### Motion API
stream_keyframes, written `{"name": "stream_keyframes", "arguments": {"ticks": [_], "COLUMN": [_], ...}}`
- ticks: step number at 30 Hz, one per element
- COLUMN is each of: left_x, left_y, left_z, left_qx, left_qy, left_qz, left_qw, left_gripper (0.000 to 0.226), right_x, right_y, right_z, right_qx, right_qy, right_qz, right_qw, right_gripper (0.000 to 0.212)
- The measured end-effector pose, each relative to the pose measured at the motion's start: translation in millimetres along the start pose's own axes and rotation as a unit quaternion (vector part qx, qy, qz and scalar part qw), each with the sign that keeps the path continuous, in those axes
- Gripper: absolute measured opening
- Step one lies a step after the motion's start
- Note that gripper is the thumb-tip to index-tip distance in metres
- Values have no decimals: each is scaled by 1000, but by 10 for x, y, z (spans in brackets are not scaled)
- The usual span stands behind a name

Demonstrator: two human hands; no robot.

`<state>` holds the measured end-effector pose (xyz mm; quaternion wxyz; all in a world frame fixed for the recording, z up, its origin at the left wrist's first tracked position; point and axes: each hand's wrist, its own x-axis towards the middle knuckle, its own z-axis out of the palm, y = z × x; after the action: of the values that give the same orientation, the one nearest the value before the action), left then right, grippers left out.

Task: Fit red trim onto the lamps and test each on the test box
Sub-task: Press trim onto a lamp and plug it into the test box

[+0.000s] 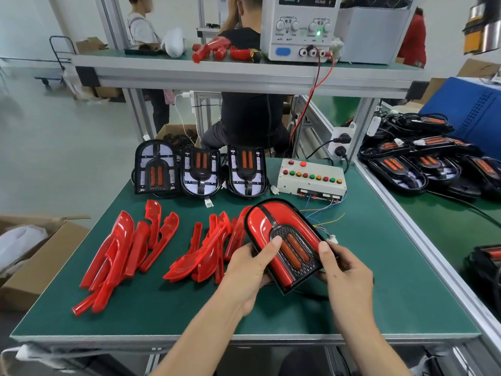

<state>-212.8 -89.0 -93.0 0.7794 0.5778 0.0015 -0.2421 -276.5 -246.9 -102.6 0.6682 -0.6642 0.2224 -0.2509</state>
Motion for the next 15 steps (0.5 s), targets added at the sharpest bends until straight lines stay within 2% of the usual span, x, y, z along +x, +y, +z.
{"name": "stream_keyframes", "arguments": {"ticks": [3, 8, 9, 11, 13, 15], "left_x": [22, 35, 43, 56, 58, 60], "left_y": [-17, -20, -15, -18, -40, -73], "left_z": [8, 55, 60, 69, 90, 107], "left_qx": [-16, -32, -35, -44, -44, -34], "left_qy": [0, 23, 29, 36, 33, 29], "left_qz": [20, 46, 52, 62, 62, 60], "left_qw": [1000, 998, 998, 996, 997, 997], "left_gripper": [54, 55, 57, 58, 58, 60], "right_x": [-20, -146, -196, -306, -383, -408], "right_y": [-56, -29, -17, -26, -47, -60], "right_z": [38, 105, 120, 173, 240, 283], "right_qx": [17, 12, 21, 57, 36, 33], "right_qy": [-16, 6, -9, -73, -132, -133], "right_qz": [16, 78, 104, 156, 157, 137], "right_qw": [1000, 997, 994, 983, 978, 981], "right_gripper": [39, 80, 81, 69, 58, 47]}}
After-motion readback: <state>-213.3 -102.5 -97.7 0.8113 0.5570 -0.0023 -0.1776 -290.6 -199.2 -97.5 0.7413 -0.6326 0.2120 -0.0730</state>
